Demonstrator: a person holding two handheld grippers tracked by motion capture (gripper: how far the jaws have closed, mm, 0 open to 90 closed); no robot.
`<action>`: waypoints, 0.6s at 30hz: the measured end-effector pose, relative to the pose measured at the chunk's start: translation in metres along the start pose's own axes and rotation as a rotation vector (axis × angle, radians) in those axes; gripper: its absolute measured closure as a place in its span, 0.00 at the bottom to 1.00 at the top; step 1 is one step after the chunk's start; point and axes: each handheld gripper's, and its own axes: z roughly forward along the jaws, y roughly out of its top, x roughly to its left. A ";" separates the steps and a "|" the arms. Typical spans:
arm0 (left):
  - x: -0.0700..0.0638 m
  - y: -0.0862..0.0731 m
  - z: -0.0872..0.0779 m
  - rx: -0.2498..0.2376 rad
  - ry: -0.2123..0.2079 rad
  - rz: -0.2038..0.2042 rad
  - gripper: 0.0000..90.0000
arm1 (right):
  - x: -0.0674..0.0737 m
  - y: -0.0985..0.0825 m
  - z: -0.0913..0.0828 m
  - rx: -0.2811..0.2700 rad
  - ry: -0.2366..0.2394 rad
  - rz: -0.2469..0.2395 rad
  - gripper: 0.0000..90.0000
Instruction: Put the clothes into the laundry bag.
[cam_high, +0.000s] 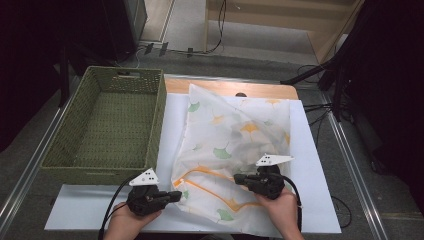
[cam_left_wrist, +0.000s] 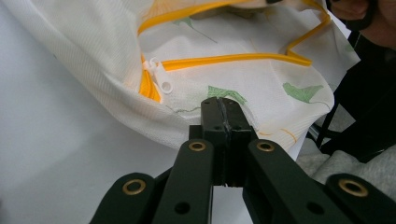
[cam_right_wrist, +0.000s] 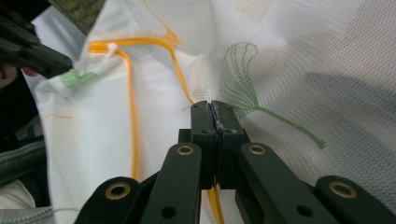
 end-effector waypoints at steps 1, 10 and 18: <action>-0.001 0.000 0.001 0.001 0.004 0.008 1.00 | 0.000 -0.002 0.003 0.011 -0.003 -0.001 0.99; 0.006 -0.002 0.002 0.030 -0.015 -0.035 0.97 | -0.004 -0.017 0.016 0.114 -0.036 -0.027 0.99; 0.002 -0.005 -0.008 0.017 0.022 0.001 0.75 | -0.004 -0.015 0.009 0.079 -0.019 -0.046 0.90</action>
